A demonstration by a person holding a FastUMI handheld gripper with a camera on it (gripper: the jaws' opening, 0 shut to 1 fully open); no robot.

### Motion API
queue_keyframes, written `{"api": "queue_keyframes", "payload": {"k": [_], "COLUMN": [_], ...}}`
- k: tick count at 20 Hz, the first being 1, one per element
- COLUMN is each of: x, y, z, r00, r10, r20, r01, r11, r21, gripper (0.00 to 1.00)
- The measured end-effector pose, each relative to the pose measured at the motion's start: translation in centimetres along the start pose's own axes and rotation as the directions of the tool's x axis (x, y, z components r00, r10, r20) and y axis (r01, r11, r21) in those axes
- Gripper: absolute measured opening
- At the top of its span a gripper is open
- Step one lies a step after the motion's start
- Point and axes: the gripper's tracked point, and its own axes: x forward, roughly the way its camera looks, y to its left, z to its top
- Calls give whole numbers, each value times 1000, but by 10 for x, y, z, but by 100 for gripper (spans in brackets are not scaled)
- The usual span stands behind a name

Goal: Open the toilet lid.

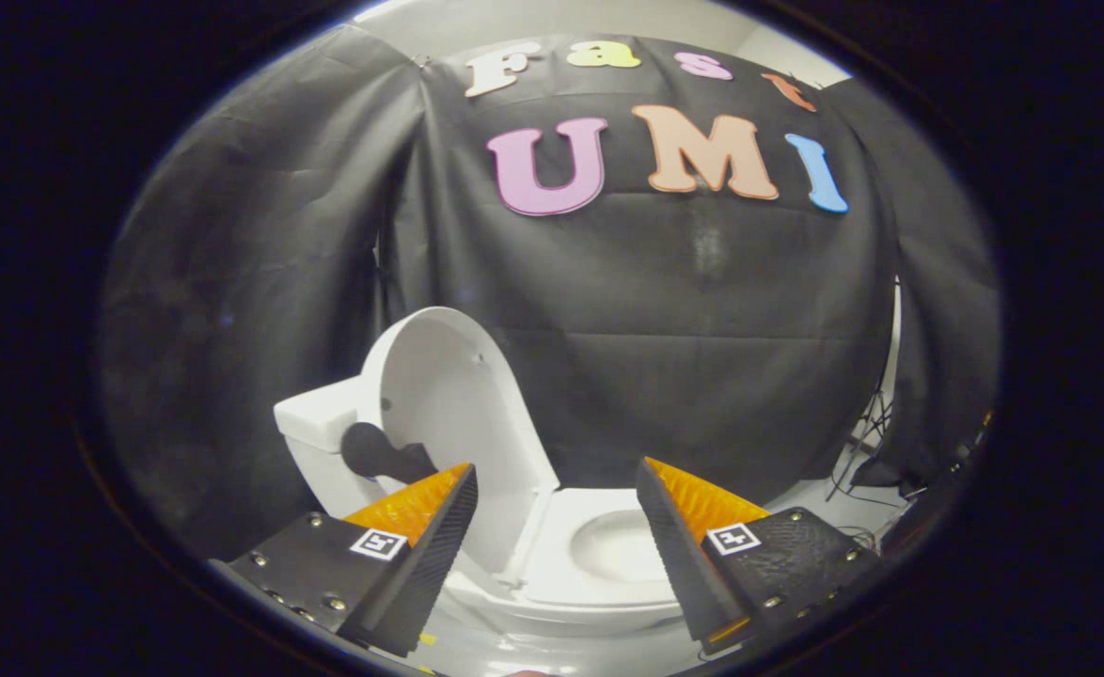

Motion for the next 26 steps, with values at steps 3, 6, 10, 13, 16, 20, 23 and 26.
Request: {"api": "queue_keyframes", "payload": {"k": [3,6,10,13,16,20,23,26], "x": [-3,-8,-10,-11,-13,-16,-18,-22], "y": [-30,-62,-95,-102,-100,-111,-119,-130], "z": [-3,-1,-7,-14,-16,-16,-24,-34], "r00": [1000,999,997,998,999,998,998,996], "r10": [-21,-46,-76,-66,-35,-52,-67,-86], "r20": [-9,4,6,2,16,30,14,-2], "r01": [21,46,76,66,36,54,68,86], "r11": [1000,998,996,996,998,995,996,995], "r21": [-21,-38,-36,-56,-53,-83,-61,-44], "gripper": [100,100,100,100,100,100,100,100]}}
